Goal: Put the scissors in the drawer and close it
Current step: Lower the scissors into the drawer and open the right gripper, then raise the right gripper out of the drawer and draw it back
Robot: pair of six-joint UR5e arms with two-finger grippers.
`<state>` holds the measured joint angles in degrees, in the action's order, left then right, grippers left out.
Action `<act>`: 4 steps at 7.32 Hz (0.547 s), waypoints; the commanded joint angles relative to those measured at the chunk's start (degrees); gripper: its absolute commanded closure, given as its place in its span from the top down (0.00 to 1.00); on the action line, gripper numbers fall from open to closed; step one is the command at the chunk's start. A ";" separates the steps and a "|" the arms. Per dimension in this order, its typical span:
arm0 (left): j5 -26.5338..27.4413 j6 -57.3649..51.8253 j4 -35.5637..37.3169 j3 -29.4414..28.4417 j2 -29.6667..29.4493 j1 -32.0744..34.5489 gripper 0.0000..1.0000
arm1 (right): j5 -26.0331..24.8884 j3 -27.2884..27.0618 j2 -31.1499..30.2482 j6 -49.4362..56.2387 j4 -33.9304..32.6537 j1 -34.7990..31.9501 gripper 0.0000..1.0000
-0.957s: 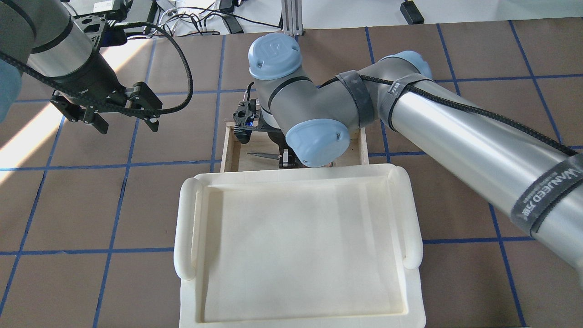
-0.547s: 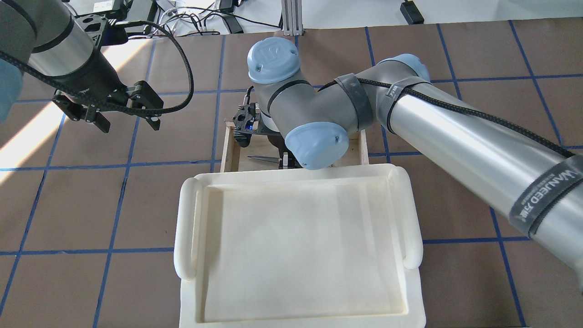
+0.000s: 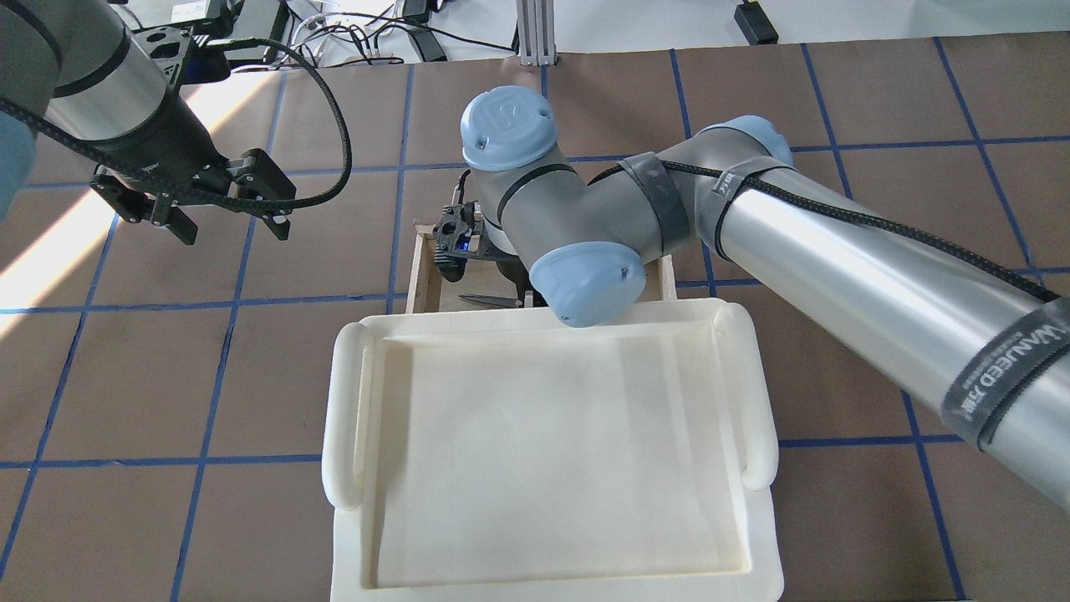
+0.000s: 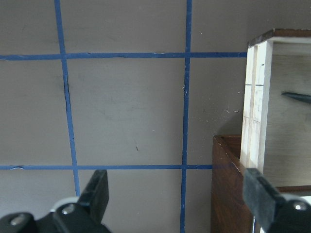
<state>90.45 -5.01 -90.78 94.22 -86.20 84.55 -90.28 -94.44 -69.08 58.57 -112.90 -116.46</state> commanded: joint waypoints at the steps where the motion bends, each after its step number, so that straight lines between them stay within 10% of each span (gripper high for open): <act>1: 0.17 0.00 -0.18 0.00 0.07 0.00 1.00 | 0.02 0.83 -0.27 -0.38 -0.31 0.01 0.99; 4: 0.08 -0.09 0.17 -0.18 -0.11 -0.34 1.00 | -0.25 4.33 -2.89 -0.21 3.71 0.79 1.00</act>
<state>90.56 -5.09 -90.73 94.12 -86.16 84.47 -90.76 -91.78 -70.57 58.26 -111.65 -116.07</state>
